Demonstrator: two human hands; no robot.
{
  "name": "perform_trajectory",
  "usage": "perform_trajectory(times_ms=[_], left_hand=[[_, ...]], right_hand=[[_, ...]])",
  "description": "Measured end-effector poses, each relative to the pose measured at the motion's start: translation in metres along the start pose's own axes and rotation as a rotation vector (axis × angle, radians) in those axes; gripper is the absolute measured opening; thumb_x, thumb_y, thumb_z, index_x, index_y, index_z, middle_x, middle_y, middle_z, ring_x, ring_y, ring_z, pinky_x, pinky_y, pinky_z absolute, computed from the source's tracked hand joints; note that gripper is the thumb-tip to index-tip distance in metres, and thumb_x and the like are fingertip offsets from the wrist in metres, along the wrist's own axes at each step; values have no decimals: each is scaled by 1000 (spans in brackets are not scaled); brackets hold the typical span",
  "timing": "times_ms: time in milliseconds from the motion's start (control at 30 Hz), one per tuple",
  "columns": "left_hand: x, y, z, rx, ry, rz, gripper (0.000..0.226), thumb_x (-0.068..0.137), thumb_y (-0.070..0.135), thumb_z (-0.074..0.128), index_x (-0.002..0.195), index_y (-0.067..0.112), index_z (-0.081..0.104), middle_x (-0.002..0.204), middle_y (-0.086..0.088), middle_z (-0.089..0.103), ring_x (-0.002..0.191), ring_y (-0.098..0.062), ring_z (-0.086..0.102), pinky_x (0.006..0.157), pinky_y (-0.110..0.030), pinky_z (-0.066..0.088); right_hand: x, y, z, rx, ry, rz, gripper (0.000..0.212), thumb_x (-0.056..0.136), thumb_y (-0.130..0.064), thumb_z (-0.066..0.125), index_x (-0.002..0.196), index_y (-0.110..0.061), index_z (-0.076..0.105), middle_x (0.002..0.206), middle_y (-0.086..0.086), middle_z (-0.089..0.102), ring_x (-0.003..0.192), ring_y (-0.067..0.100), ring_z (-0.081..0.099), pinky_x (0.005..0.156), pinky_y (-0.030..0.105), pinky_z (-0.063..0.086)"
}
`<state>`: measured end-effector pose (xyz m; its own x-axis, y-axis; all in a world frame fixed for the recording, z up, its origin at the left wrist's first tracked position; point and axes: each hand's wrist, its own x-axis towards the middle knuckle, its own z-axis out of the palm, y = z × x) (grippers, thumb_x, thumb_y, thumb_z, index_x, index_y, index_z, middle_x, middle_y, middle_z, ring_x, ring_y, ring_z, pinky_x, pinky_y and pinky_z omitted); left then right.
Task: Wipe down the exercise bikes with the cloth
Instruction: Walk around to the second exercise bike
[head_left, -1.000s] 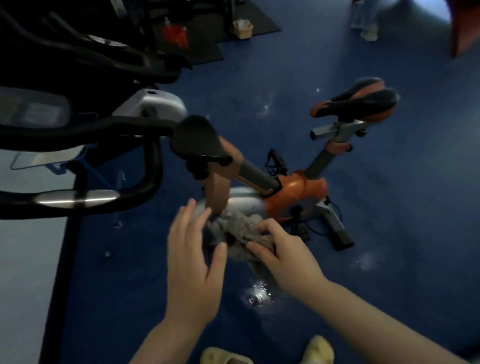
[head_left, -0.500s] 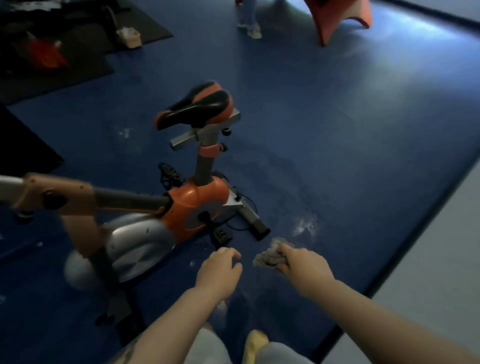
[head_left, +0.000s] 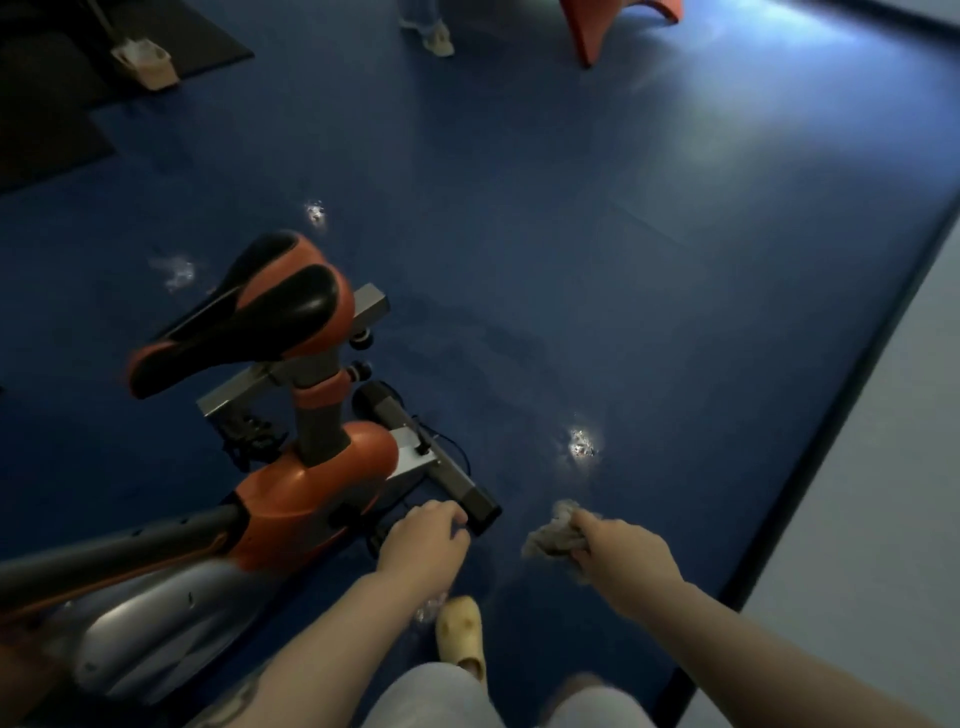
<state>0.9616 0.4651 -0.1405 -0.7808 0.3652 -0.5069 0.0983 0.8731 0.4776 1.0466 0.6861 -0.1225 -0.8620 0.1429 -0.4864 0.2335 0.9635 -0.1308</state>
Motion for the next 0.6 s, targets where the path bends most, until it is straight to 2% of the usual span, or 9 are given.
perform_trajectory(times_ms=[67, 167, 267, 600], left_hand=[[30, 15, -13, 26, 5, 29, 31, 92, 30, 47, 120, 25, 58, 128, 2, 57, 117, -19, 51, 99, -38, 43], [64, 39, -31, 39, 23, 35, 31, 91, 30, 49, 119, 23, 59, 126, 1, 59, 116, -20, 54, 98, -37, 43], [98, 60, -40, 14, 17, 18, 28, 92, 30, 49, 117, 24, 60, 122, 2, 60, 112, -18, 55, 95, -36, 46], [225, 159, -49, -162, 151, -203, 26, 92, 29, 48, 115, 26, 60, 120, 3, 60, 108, -17, 56, 93, -34, 46]], right_hand=[[26, 10, -17, -24, 24, -15, 24, 92, -32, 47, 115, -26, 45, 105, -3, 64, 90, 24, 62, 60, 29, 34], [62, 23, -47, -6, 45, -23, 21, 92, -33, 46, 112, -27, 45, 101, -1, 64, 85, 25, 61, 55, 29, 34], [102, 41, -70, 28, 15, -46, 17, 93, -32, 44, 109, -27, 46, 99, 0, 64, 82, 24, 60, 56, 32, 40], [261, 139, -187, -70, -41, -255, 19, 94, -33, 43, 111, -24, 44, 94, -1, 61, 74, 20, 53, 58, 31, 38]])
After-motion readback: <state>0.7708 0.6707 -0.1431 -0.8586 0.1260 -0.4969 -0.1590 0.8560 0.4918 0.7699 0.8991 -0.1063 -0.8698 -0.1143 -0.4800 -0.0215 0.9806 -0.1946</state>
